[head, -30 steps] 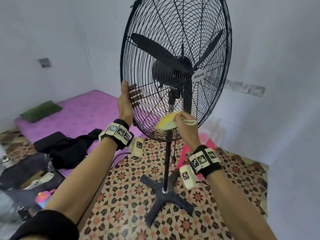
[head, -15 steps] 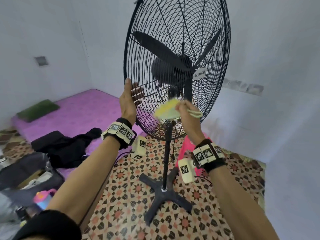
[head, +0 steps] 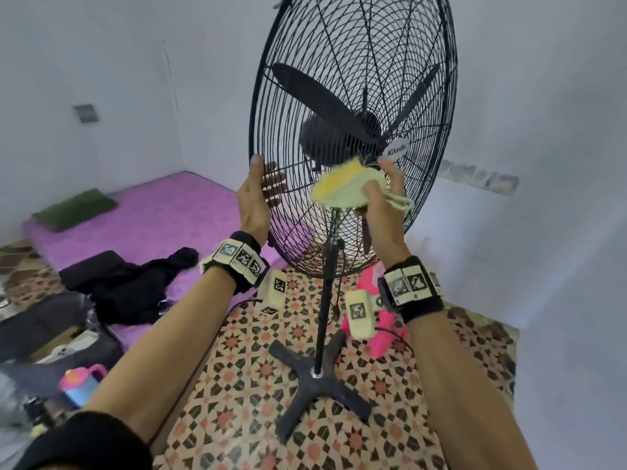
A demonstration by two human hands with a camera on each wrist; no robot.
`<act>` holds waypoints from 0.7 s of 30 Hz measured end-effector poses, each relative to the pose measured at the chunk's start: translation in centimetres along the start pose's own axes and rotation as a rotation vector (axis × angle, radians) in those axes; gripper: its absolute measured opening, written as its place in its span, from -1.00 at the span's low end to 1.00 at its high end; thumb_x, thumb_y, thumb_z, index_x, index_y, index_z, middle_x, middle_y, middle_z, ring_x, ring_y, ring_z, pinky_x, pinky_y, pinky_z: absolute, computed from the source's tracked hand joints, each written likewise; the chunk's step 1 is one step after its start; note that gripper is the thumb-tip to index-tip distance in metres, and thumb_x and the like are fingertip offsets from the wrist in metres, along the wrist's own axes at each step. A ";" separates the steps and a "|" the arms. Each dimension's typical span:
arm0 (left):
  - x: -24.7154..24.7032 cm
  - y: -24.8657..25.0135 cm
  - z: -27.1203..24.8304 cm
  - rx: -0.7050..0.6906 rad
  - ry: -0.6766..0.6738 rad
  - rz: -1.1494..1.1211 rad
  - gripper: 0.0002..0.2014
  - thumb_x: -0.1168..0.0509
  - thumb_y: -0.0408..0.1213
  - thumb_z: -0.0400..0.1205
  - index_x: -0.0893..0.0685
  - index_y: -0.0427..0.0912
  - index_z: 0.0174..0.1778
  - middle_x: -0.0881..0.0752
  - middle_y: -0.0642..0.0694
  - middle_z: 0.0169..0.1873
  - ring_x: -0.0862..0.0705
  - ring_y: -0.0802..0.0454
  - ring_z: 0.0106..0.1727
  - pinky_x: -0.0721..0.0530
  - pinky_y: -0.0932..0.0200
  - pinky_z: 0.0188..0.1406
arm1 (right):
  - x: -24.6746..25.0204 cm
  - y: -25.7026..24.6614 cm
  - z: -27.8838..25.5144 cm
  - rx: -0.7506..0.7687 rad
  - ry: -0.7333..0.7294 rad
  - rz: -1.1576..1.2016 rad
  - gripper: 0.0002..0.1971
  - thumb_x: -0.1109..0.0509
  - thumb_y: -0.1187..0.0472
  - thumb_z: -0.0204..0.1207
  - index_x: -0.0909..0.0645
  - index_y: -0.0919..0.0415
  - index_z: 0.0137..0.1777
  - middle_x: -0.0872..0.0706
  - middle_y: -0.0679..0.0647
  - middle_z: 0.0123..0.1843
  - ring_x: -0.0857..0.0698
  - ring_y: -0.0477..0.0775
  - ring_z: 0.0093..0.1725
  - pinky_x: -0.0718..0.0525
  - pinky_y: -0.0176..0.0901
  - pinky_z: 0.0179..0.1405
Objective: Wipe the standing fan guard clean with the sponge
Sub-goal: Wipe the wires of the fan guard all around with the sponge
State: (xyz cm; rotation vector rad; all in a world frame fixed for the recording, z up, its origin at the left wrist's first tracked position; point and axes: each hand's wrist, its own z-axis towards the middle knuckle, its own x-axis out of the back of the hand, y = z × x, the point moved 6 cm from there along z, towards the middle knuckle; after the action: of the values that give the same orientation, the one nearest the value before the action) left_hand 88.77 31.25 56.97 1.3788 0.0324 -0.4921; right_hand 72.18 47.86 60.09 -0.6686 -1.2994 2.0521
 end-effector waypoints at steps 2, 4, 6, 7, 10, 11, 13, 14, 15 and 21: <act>-0.1 0.3 -0.2 -0.011 -0.015 -0.025 0.01 -0.15 0.63 0.44 -0.69 -0.19 0.47 -0.85 -0.16 0.21 -0.82 -0.17 0.26 -0.64 -0.41 0.45 | -0.3 1.4 0.3 -0.105 0.012 -0.013 -0.61 -0.27 0.27 0.70 -0.45 0.04 0.50 -0.62 -0.02 0.24 -0.67 -0.08 -0.03 -0.70 -0.27 -0.30; 0.1 0.3 -0.2 -0.006 -0.017 -0.040 -0.03 -0.17 0.63 0.44 -0.73 -0.16 0.41 -0.87 -0.14 0.16 -0.83 -0.19 0.23 -0.62 -0.43 0.47 | 0.1 3.8 -0.3 -0.168 -0.004 -0.102 -0.65 -0.28 0.21 0.69 -0.49 0.06 0.47 -0.68 0.06 0.17 -0.69 -0.03 -0.05 -0.66 -0.30 -0.37; 0.4 0.0 0.0 -0.004 -0.020 -0.045 -0.03 -0.15 0.64 0.44 -0.72 -0.15 0.42 -0.86 -0.14 0.19 -0.82 -0.19 0.26 -0.61 -0.43 0.48 | 1.2 5.7 -1.0 -0.220 0.002 -0.174 -0.69 -0.31 0.19 0.68 -0.51 0.06 0.41 -0.72 0.09 0.14 -0.74 0.03 -0.07 -0.69 -0.29 -0.37; 0.4 -0.3 0.1 -0.001 -0.019 -0.033 -0.01 -0.13 0.66 0.45 -0.71 -0.14 0.45 -0.84 -0.15 0.24 -0.79 -0.19 0.31 -0.59 -0.45 0.49 | 1.8 5.8 -1.2 -0.229 0.010 -0.179 -0.70 -0.31 0.19 0.69 -0.51 0.06 0.40 -0.73 0.11 0.17 -0.75 0.03 -0.06 -0.72 -0.27 -0.34; 0.2 -0.5 0.3 -0.024 -0.025 -0.021 0.06 -0.12 0.71 0.44 -0.65 -0.14 0.54 -0.77 -0.18 0.39 -0.71 -0.21 0.45 -0.55 -0.48 0.53 | 1.8 3.2 -0.2 -0.122 0.011 -0.108 -0.64 -0.28 0.25 0.70 -0.51 0.09 0.48 -0.66 -0.01 0.21 -0.72 -0.02 0.04 -0.73 -0.31 -0.30; 0.1 -0.8 0.6 -0.027 -0.028 -0.014 0.09 -0.13 0.72 0.42 -0.62 -0.14 0.57 -0.74 -0.19 0.42 -0.69 -0.22 0.47 -0.55 -0.49 0.52 | 1.4 2.0 0.1 -0.084 0.008 -0.061 -0.63 -0.27 0.27 0.71 -0.50 0.07 0.49 -0.62 -0.09 0.20 -0.69 -0.06 0.04 -0.74 -0.29 -0.27; 0.1 -0.5 0.5 -0.009 -0.016 0.005 0.13 -0.15 0.74 0.39 -0.60 -0.14 0.60 -0.74 -0.18 0.42 -0.69 -0.22 0.47 -0.56 -0.48 0.52 | 0.5 1.1 0.4 -0.032 -0.008 -0.029 -0.62 -0.27 0.29 0.71 -0.49 -0.01 0.48 -0.59 -0.18 0.16 -0.66 -0.11 -0.04 -0.72 -0.20 -0.25; 0.1 -0.4 0.4 -0.014 -0.016 0.001 0.11 -0.15 0.73 0.39 -0.63 -0.15 0.57 -0.78 -0.17 0.36 -0.73 -0.20 0.41 -0.58 -0.46 0.50 | 0.2 1.3 0.4 -0.032 -0.015 -0.044 -0.61 -0.28 0.28 0.71 -0.49 -0.04 0.48 -0.60 -0.19 0.15 -0.66 -0.11 -0.07 -0.70 -0.19 -0.28; 0.2 -0.3 0.3 -0.013 -0.017 -0.004 0.07 -0.15 0.71 0.41 -0.66 -0.16 0.52 -0.83 -0.15 0.27 -0.78 -0.18 0.34 -0.60 -0.44 0.48 | 0.2 2.1 0.3 -0.053 -0.018 -0.081 -0.61 -0.28 0.27 0.70 -0.50 -0.04 0.49 -0.61 -0.16 0.16 -0.66 -0.10 -0.08 -0.68 -0.20 -0.32; 0.3 0.6 -0.2 -0.026 -0.005 -0.022 -0.10 -0.14 0.59 0.46 -0.74 -0.12 0.37 -0.89 -0.10 0.09 -0.86 -0.14 0.15 -0.67 -0.39 0.41 | 2.1 4.2 0.4 -0.106 0.049 -0.209 -0.65 -0.31 0.23 0.65 -0.60 0.02 0.41 -0.73 0.08 0.20 -0.70 -0.06 -0.07 -0.70 -0.23 -0.30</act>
State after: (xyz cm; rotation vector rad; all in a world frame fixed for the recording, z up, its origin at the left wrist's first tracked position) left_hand 89.28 31.36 57.38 1.3529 0.0497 -0.5126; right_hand 69.50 47.80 56.22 -0.5985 -1.3953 1.7998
